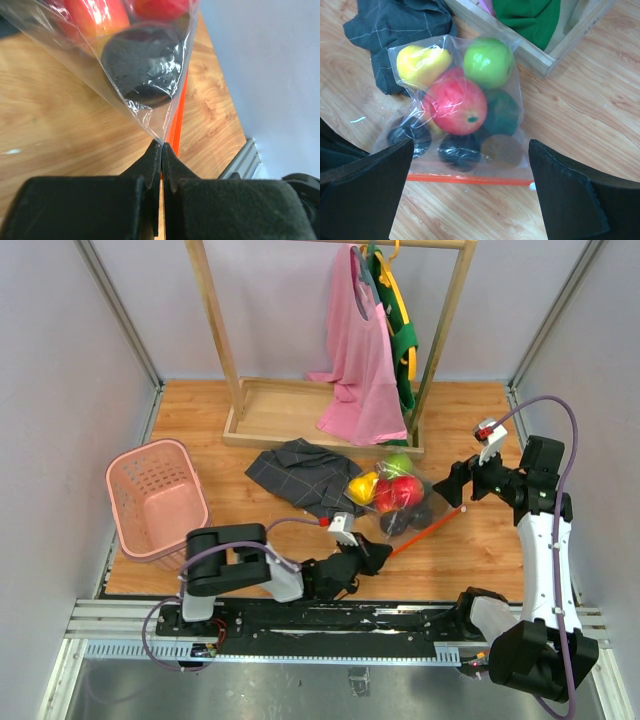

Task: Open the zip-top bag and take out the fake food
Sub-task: Move the zipper food storage bag to the center of the board, then pick up the zipper food storage bag at the center of the board.

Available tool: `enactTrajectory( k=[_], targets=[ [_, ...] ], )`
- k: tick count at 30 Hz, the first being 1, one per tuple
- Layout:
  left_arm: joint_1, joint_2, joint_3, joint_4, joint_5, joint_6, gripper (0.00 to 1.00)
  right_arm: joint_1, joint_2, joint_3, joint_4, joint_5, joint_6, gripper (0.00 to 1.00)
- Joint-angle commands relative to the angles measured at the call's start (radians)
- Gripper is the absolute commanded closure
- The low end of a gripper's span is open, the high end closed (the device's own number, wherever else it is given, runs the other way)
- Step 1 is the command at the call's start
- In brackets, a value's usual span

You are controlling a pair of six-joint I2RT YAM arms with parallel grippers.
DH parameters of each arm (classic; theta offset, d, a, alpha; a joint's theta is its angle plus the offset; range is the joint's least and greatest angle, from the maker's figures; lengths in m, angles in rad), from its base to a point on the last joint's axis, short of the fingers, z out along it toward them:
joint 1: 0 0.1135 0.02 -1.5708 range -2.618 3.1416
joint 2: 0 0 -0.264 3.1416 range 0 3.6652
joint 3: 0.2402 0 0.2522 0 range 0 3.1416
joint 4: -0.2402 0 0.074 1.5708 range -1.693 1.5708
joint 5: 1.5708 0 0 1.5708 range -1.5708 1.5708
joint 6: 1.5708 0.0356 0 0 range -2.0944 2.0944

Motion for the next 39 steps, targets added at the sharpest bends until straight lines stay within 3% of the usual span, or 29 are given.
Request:
enactTrajectory(
  k=[1, 10, 16, 20, 22, 25, 27, 32, 37, 39],
  targets=[
    [-0.002, -0.172, -0.154, 0.03, -0.018, 0.068, 1.0, -0.016, -0.015, -0.002, -0.041, -0.083, -0.06, 0.01],
    [0.017, -0.568, -0.328, -0.441, -0.171, 0.098, 1.0, 0.04, -0.027, -0.021, -0.075, -0.196, -0.149, 0.01],
    [0.182, -0.772, -0.329, -0.726, -0.095, 0.165, 1.0, 0.182, -0.022, -0.032, -0.106, -0.156, -0.238, 0.0],
    [0.277, -0.883, -0.32, -0.824, -0.043, 0.204, 0.98, 0.26, -0.04, -0.065, -0.102, -0.153, -0.3, 0.01],
    [0.33, -0.92, -0.318, -0.856, 0.006, 0.215, 0.85, 0.29, -0.052, -0.089, -0.111, -0.176, -0.373, 0.01],
    [0.372, -0.978, -0.306, -0.913, 0.056, 0.242, 0.45, 0.323, -0.071, -0.128, -0.137, -0.209, -0.504, 0.01],
    [0.374, -1.028, -0.291, -0.969, 0.068, 0.254, 0.31, 0.331, -0.079, -0.162, -0.193, -0.254, -0.666, 0.01],
    [0.375, -1.182, -0.298, -1.055, 0.225, 0.213, 0.28, 0.353, -0.08, -0.199, -0.385, -0.31, -1.054, 0.01],
    [0.373, -1.305, -0.405, -0.915, 0.506, 0.084, 0.31, 0.371, -0.07, -0.2, -0.383, -0.273, -1.075, 0.01],
    [0.348, -1.325, -0.426, -0.874, 0.527, 0.042, 0.34, 0.378, -0.068, -0.202, -0.379, -0.256, -1.078, 0.01]
  ],
)
